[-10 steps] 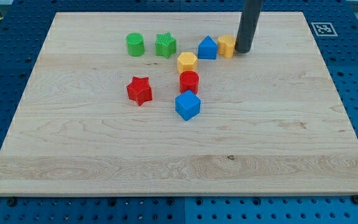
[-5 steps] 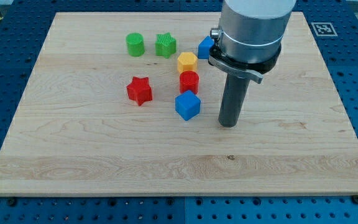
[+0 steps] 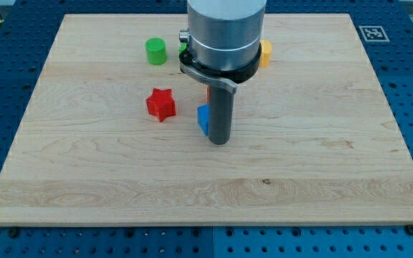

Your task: Slightly push the cube upwards

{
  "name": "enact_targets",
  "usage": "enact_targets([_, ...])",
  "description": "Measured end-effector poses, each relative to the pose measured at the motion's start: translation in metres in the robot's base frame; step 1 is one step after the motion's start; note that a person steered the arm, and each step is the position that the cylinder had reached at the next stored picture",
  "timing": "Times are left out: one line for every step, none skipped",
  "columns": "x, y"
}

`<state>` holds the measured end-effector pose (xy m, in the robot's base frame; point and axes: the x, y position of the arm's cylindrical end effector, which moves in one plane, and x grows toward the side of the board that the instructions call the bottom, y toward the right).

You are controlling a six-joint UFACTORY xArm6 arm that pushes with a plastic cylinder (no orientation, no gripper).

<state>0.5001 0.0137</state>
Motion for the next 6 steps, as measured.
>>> enact_targets([0.0,0.0])
enact_targets([0.003,0.0])
enact_targets([0.017,0.012])
enact_targets([0.011,0.021])
enact_targets([-0.001,0.021])
enact_targets([-0.004,0.021])
